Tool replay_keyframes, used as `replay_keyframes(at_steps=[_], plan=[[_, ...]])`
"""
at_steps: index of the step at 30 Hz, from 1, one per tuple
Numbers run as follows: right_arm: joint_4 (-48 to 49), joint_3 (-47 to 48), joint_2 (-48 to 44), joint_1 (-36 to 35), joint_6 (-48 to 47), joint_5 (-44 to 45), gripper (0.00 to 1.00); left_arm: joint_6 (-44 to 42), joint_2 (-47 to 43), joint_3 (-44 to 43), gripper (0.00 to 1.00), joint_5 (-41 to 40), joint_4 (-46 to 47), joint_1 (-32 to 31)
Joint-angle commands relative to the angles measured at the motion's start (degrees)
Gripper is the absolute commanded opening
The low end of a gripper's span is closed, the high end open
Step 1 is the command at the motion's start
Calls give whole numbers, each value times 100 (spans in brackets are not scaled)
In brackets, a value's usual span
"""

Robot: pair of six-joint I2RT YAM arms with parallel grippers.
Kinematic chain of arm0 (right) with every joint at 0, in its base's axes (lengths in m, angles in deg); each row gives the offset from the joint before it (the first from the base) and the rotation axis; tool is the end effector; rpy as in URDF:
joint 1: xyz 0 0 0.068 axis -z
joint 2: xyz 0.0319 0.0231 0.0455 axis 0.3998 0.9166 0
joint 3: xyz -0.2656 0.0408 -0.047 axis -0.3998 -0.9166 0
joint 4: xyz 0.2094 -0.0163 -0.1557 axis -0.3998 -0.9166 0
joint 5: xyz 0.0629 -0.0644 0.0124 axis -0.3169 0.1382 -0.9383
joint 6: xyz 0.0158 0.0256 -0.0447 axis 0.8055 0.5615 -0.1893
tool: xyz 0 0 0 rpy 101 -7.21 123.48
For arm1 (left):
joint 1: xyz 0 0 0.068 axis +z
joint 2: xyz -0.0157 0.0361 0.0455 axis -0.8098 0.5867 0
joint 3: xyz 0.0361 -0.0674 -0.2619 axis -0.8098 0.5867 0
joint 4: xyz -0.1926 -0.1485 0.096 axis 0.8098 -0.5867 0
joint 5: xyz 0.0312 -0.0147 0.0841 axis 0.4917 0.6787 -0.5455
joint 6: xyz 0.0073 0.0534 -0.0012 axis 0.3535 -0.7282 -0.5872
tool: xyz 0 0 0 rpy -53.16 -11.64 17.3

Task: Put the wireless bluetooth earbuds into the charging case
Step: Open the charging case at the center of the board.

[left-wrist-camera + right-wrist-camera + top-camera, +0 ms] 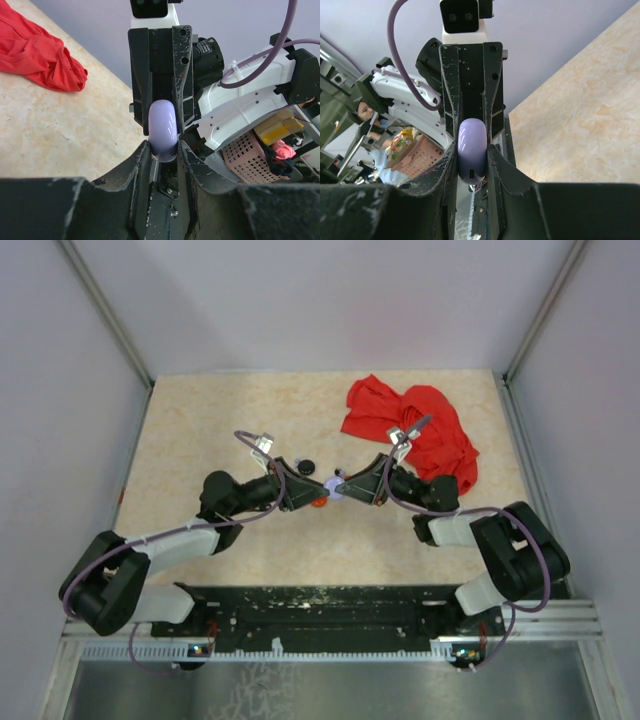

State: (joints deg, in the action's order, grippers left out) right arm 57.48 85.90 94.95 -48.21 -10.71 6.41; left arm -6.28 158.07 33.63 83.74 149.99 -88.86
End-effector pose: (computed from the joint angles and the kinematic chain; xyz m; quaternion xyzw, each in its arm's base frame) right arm 0.2178 0.1301 0.2370 -0.1603 0.5689 0.7174 0.3688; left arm 0.2014 -0.1666 0.2544 0.1791 0.6039 -0.6549 0.4174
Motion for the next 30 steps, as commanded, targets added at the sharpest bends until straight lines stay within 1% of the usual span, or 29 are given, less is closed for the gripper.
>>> replay_keyframes(at_steps=[1,7,14,21,27,30], plan=[[654,218,-191,-94,57,-54,0,-30,0,-9,31,-165,61,-15],[845,234,-228,-93,194,-56,0,124,-42,110,29,-247,120,64],[955,291,-330,-93,319,-71,0,279,-60,262,30,-227,251,161],[955,324,-561,-93,374,-104,0,360,-82,419,34,-276,272,259],[956,384,-638,-94,394,-152,0,406,43,353,36,-197,302,262],[956,359,-637,-94,357,-94,0,455,50,386,40,-136,549,262]])
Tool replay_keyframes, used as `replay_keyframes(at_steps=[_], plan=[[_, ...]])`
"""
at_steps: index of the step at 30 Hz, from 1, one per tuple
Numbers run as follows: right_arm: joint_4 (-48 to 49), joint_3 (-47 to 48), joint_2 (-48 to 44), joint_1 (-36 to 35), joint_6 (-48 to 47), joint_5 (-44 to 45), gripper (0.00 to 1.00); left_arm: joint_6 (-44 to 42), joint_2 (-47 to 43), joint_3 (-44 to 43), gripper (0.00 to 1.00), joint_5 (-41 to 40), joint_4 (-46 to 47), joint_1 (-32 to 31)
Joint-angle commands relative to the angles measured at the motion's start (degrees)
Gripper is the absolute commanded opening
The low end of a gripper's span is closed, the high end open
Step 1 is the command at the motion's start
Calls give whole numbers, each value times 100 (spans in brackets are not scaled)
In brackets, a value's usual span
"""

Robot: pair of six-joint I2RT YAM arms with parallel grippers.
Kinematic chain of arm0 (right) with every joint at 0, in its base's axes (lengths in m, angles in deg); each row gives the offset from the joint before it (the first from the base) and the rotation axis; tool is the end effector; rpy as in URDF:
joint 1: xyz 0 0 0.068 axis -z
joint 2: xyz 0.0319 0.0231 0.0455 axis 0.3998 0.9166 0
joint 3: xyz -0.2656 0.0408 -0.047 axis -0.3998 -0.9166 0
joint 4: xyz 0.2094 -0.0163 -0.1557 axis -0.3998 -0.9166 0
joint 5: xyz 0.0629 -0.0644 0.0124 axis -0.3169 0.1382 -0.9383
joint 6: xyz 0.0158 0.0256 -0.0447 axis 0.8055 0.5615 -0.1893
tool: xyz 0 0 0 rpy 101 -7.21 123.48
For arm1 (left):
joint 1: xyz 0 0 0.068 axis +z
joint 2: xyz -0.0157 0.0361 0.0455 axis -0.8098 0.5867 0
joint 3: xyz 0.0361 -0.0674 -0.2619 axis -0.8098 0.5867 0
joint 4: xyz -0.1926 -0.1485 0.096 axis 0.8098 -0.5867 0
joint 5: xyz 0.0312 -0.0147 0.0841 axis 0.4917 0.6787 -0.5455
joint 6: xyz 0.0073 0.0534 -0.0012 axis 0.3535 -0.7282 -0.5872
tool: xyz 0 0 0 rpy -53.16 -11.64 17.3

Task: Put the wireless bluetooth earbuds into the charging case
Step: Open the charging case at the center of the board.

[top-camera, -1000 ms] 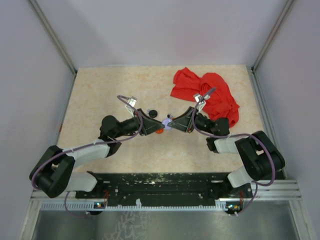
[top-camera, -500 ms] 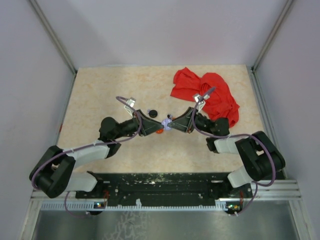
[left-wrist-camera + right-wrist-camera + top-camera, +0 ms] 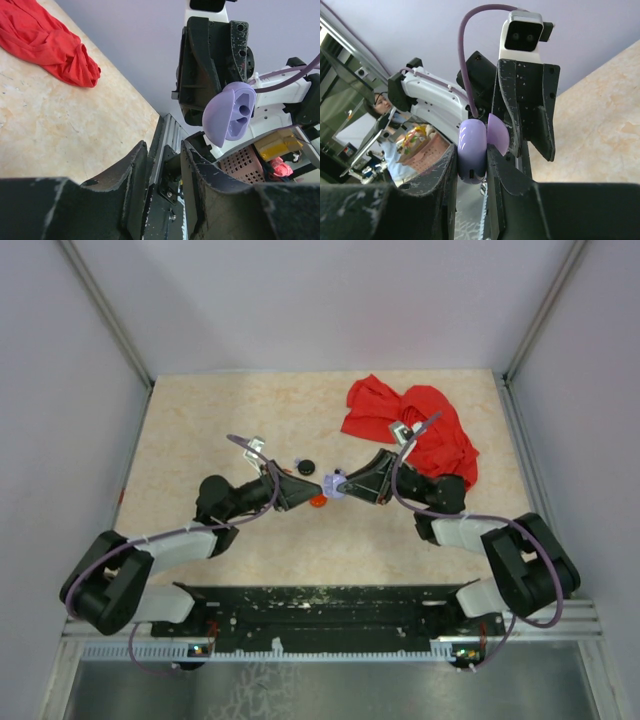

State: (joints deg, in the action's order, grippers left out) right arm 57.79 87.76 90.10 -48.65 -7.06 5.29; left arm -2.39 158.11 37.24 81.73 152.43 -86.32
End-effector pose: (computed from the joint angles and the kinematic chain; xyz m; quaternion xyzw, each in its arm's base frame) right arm 0.2090 0.1287 0.2651 -0.1836 0.5355 0.7355 0.3723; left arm 0.2024 -0.1524 0.2396 0.1279 0.6212 -0.6532 0.4136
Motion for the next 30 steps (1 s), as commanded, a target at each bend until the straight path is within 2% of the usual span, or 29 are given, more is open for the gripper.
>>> replay_keyframes(at_steps=[1,6,12,21,30], plan=[[916,163,-147,-50,-37,56,0,73,14,72,41,48,394,8],[925,221,-32,-23,-105,274,0,112,-325,397,52,-39,639,8],[925,347,154,-44,-162,319,0,-48,-854,450,63,33,229,8],[925,403,219,-198,-204,220,0,-45,-765,-22,62,171,65,7],[925,453,186,-267,-161,150,0,58,-402,-204,55,344,276,-9]])
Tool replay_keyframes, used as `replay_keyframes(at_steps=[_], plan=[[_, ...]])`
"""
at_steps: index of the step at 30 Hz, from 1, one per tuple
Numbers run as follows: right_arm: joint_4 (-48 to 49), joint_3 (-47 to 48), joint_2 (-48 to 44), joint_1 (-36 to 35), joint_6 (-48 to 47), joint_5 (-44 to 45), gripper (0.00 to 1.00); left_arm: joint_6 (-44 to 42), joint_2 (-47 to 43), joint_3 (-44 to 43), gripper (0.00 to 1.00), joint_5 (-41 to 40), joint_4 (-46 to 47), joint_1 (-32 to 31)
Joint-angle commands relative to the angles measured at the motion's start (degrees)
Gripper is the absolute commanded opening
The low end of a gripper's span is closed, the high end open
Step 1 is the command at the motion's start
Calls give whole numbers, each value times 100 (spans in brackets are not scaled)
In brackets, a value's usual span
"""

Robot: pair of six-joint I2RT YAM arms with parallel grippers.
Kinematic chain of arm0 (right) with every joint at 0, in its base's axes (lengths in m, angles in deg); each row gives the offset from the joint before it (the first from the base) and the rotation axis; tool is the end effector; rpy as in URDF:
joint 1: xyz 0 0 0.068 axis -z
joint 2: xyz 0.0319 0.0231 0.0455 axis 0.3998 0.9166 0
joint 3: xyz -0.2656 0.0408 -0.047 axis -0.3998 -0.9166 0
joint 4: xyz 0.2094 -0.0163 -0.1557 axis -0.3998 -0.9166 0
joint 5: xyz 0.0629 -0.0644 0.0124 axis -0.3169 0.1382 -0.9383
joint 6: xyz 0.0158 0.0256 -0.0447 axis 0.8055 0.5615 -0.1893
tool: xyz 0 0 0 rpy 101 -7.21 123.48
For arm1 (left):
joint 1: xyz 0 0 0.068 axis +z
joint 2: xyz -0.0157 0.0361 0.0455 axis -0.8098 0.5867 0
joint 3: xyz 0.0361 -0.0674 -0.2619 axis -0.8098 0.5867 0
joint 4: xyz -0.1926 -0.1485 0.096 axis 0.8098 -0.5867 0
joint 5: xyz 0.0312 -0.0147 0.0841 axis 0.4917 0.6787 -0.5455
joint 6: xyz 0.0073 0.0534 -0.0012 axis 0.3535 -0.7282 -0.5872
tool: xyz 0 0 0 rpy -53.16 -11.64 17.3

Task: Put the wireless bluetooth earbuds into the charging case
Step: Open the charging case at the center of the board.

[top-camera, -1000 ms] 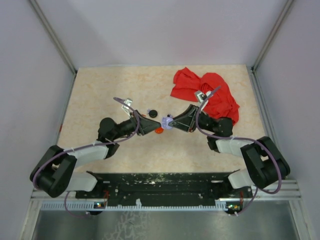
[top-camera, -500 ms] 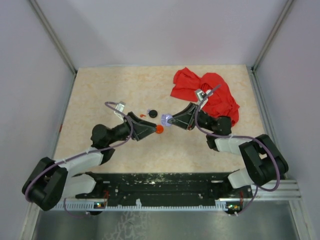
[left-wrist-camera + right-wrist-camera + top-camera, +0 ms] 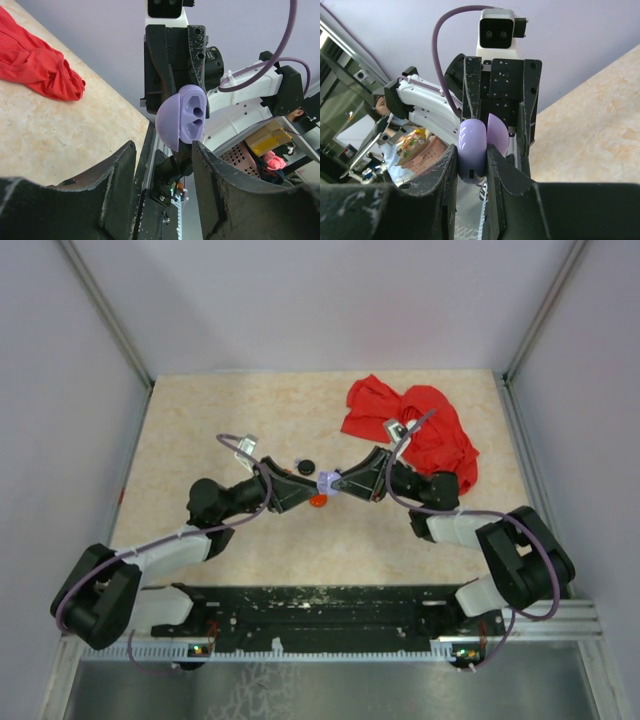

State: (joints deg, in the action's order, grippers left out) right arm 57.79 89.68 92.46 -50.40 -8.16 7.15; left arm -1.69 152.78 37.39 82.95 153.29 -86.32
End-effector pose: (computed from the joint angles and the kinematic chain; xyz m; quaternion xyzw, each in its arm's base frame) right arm 0.2148 0.1391 0.2652 -0.1817 0.5313 0.7376 0.3751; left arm 0.1903 -0.1455 0.2611 0.1501 0.5842 -0.6690 0.4343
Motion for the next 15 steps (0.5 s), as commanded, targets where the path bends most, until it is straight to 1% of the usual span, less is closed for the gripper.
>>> replay_keyframes(at_steps=[1,4,11,15], plan=[[931,273,-44,-101,-51,-44,0,17,165,-235,53,248,251,-9],[929,294,3,-127,-32,-66,0,92,228,-251,50,322,481,-18],[928,341,36,-172,-24,-115,0,84,245,-280,43,357,524,-18],[933,358,70,-212,-42,-133,0,158,259,-272,41,362,635,-18]])
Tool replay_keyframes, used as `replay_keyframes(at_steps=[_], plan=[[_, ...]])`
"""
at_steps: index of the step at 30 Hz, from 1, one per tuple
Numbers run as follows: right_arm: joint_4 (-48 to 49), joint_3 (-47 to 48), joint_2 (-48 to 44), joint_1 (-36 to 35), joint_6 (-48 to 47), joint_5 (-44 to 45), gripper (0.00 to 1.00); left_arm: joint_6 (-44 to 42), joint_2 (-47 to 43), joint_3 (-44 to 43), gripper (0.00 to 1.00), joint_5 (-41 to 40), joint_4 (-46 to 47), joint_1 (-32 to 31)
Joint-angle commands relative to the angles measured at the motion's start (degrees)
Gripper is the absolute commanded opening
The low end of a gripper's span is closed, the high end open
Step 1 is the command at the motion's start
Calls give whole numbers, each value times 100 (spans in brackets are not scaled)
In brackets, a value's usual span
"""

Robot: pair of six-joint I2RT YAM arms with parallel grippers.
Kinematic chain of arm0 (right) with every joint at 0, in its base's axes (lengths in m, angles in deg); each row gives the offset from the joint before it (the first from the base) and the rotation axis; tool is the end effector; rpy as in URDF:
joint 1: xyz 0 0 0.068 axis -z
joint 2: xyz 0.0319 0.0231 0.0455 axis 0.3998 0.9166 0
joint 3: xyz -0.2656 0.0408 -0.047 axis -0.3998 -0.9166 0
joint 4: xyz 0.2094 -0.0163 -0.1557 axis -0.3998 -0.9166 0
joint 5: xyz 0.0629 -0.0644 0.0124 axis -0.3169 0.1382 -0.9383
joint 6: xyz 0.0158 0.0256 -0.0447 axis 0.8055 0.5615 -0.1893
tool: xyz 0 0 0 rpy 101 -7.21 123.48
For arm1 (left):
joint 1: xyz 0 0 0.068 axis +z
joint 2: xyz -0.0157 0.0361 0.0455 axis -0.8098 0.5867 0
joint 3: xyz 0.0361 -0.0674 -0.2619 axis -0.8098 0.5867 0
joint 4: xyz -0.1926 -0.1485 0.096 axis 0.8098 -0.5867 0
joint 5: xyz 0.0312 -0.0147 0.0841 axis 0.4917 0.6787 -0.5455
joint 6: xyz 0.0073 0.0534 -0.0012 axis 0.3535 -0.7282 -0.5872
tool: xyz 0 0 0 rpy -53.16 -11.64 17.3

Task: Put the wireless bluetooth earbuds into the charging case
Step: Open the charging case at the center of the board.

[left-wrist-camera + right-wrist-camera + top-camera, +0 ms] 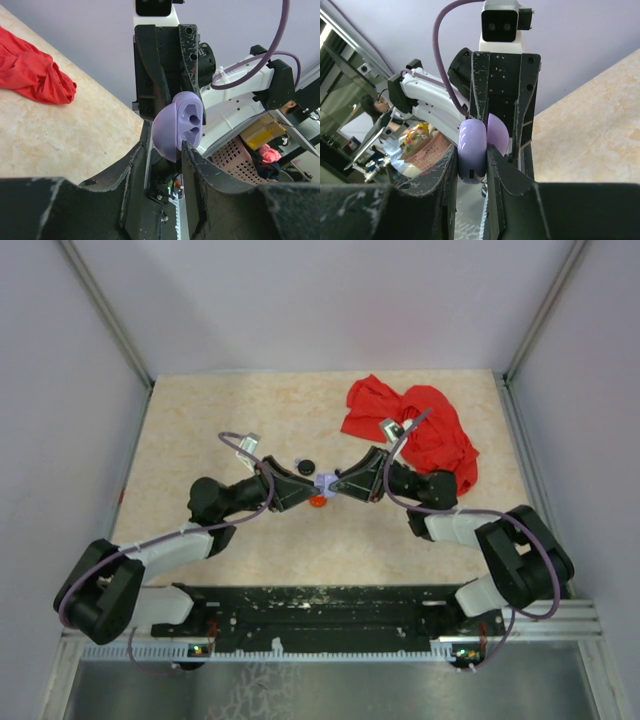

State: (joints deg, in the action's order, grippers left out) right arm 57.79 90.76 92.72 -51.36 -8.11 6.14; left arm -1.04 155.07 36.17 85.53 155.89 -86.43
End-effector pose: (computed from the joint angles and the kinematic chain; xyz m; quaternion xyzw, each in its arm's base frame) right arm 0.2144 0.1442 0.2690 -0.1966 0.5261 0.7412 0.3677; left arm 0.1940 -0.1499 0.2627 0.1699 0.5747 -0.6786 0.4247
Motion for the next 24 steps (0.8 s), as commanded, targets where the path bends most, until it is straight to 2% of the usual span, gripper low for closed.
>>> replay_keyframes(at_steps=[1,9,17,20,24], plan=[[927,255,61,-127,-51,-32,0,131,42,-145,40,115,431,-12],[929,317,122,-192,-73,-65,0,171,43,-132,35,138,514,-7],[926,261,146,-227,-116,-92,1,81,-46,-113,21,112,394,-7],[925,234,162,-227,-142,-85,8,-133,-236,-120,15,105,-4,-8],[908,198,208,-219,-194,-86,26,-827,-712,-269,9,-119,-1403,-7]])
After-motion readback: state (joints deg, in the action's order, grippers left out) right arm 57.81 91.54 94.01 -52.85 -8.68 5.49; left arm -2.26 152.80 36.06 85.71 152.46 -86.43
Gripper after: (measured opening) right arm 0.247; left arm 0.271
